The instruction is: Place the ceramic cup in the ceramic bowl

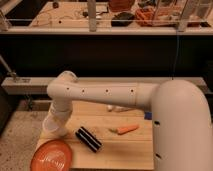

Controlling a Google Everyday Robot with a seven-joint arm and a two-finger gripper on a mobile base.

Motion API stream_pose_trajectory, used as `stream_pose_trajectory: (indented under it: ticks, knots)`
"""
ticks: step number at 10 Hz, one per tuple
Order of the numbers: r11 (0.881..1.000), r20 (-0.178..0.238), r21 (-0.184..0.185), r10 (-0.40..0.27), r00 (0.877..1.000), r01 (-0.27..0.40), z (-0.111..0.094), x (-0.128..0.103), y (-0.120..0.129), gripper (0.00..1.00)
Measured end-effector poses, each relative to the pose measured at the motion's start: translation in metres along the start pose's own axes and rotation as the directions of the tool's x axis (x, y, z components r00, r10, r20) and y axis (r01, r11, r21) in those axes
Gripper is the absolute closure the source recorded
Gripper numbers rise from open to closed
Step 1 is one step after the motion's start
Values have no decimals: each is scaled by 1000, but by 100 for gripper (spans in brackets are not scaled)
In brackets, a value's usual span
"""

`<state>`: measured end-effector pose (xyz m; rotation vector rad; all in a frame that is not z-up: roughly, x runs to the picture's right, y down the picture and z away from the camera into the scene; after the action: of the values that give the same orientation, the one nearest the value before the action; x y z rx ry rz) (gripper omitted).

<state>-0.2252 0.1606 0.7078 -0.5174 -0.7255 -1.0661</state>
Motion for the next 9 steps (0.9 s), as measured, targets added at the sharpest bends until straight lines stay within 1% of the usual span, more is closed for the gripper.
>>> stream_pose_trajectory:
  ticks: [2, 3, 5, 7, 9]
  knots:
    - [1000, 4, 22, 3, 1000, -3, -3, 4, 0, 96]
    - [999, 13, 46, 3, 1000, -3, -7, 6, 2, 96]
    - [997, 27, 80, 1, 1000, -4, -16, 7, 4, 96]
    - [992, 48, 127, -9, 999, 3, -26, 3, 7, 96]
    - [983, 74, 185, -22, 997, 8, -37, -1, 13, 96]
